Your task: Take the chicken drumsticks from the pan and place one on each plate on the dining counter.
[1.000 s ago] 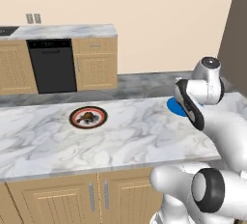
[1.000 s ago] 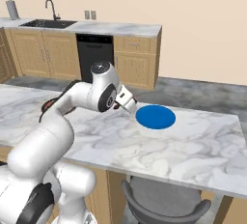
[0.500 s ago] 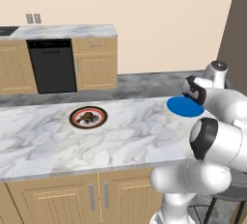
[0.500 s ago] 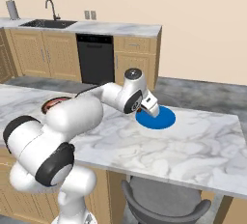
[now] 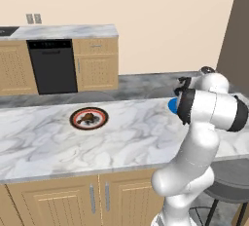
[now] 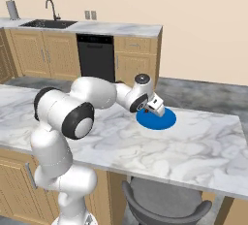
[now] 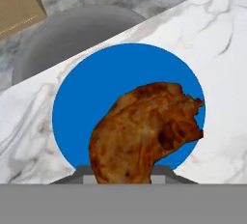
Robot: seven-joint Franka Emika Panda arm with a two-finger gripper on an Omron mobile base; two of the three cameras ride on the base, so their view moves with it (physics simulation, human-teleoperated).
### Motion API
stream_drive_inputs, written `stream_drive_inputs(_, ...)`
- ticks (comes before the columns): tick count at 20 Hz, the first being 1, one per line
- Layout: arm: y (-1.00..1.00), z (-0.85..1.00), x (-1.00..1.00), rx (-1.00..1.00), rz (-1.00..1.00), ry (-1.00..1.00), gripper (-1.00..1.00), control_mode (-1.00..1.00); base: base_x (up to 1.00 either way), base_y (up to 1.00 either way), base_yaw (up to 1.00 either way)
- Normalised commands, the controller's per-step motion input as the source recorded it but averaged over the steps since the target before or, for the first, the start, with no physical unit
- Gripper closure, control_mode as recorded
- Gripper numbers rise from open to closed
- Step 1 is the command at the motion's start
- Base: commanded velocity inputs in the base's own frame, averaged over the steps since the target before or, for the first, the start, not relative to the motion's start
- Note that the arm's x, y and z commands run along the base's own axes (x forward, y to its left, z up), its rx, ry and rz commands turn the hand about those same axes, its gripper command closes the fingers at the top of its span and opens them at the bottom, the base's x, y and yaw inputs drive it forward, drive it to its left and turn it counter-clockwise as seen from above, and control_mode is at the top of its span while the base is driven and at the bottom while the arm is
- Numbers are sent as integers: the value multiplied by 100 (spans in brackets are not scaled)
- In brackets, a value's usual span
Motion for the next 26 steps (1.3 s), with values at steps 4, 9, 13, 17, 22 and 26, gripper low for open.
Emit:
stream_drive_inputs(4,-19,-67,67,0,7,8,100,-100,0,0,0)
stream_drive_inputs(9,-26,-48,58,0,6,2,100,-100,0,0,0)
stream_drive_inputs(13,-31,-61,36,0,5,9,100,-100,0,0,0)
stream_drive_inputs(17,-7,-62,8,0,2,8,100,-100,0,0,0)
stream_drive_inputs(22,11,-14,-9,-3,1,3,-100,-100,0,0,0)
stream_drive_inputs(26,33,18,-54,-12,12,1,-100,-100,0,0,0)
